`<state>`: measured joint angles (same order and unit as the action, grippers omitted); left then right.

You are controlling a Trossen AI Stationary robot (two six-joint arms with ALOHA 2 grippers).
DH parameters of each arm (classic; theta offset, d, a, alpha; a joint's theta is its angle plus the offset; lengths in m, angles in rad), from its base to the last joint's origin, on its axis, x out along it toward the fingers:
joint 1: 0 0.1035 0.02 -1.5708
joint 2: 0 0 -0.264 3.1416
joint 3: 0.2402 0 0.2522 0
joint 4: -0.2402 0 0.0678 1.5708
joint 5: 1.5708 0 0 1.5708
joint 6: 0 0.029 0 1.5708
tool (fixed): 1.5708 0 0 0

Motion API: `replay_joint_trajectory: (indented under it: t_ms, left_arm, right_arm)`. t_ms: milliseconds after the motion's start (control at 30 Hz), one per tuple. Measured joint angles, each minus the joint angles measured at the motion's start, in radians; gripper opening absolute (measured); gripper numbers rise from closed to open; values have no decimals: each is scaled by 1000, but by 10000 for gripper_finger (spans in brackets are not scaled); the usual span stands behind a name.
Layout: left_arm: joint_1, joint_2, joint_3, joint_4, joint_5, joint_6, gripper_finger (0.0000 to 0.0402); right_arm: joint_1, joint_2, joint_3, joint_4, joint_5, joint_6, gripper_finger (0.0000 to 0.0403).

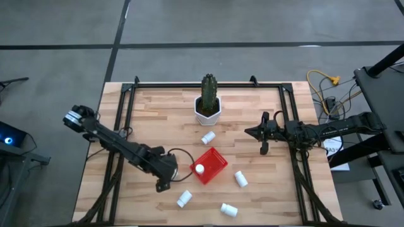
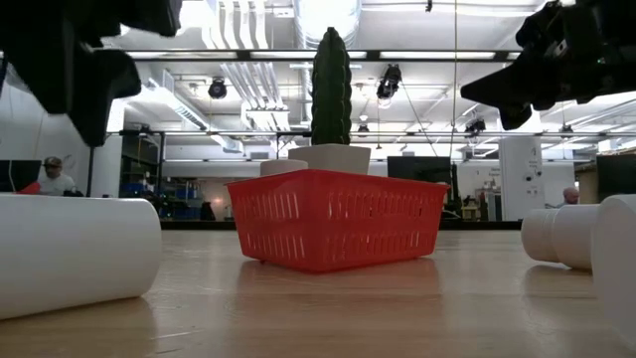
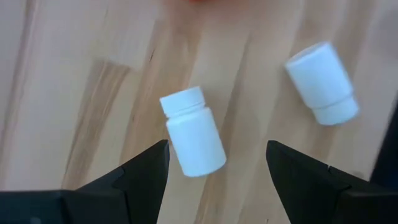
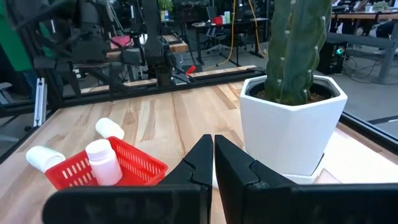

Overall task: Pick and place pill bottles into a basket
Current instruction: Put the white pill bottle into the red bin

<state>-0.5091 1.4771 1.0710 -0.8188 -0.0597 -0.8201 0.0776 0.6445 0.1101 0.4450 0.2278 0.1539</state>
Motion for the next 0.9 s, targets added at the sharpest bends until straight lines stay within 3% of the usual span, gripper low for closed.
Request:
replay_joint_trajectory:
  t_ms: [500, 900]
  left_arm:
    - [-5, 140, 53, -8, 40, -219, 251]
    - [-5, 180, 49, -90, 37, -248, 251]
  right_arm:
    - [0, 0, 0, -23, 5, -62, 8]
    - [0, -1, 0, -49, 8, -60, 8]
